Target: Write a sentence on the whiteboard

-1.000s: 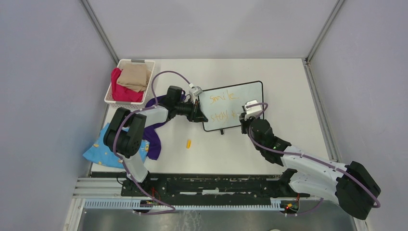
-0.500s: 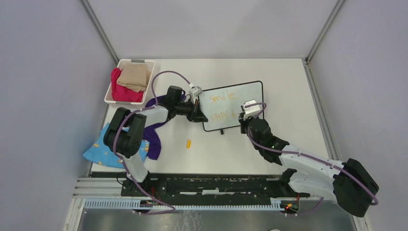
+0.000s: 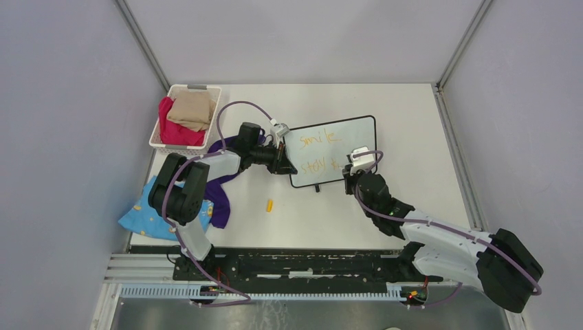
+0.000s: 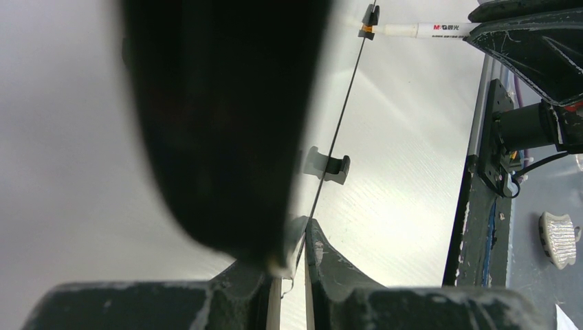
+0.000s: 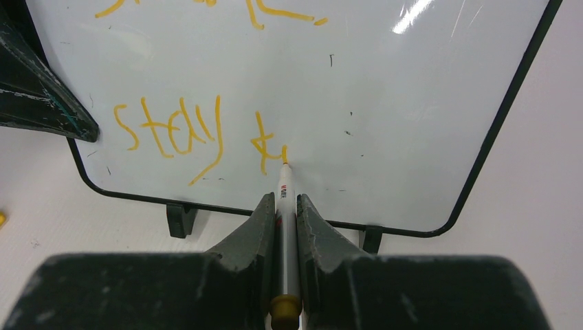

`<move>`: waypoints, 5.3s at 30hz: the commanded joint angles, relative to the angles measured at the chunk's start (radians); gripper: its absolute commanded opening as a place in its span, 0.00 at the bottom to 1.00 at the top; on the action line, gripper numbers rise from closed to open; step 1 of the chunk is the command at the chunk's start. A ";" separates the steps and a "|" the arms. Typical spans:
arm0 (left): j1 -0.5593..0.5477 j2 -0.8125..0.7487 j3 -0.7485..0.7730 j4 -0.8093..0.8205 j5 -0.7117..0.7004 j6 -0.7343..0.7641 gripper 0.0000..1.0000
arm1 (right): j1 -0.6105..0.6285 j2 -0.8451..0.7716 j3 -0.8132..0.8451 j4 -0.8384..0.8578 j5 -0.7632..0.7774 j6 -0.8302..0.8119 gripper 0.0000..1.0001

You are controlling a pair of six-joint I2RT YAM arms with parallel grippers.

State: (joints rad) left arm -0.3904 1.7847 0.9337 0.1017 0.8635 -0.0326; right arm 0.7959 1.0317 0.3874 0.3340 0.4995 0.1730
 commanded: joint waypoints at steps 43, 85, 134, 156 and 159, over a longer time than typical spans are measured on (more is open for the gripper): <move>-0.042 0.074 -0.022 -0.152 -0.143 0.085 0.02 | -0.039 -0.031 -0.025 0.017 -0.002 0.035 0.00; -0.047 0.078 -0.021 -0.154 -0.145 0.085 0.02 | -0.081 -0.030 0.047 -0.045 0.063 0.019 0.00; -0.053 0.080 -0.018 -0.158 -0.149 0.090 0.02 | -0.152 -0.054 0.169 -0.055 0.032 0.007 0.00; -0.054 0.085 -0.015 -0.160 -0.151 0.089 0.02 | -0.175 -0.046 0.090 -0.070 0.014 0.047 0.00; -0.056 0.084 -0.016 -0.160 -0.153 0.090 0.02 | -0.174 -0.049 0.077 -0.082 0.017 0.048 0.00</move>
State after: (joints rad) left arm -0.4011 1.7992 0.9508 0.0986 0.8631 -0.0326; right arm 0.6273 0.9916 0.4866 0.2462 0.5201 0.2062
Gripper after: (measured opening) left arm 0.203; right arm 0.181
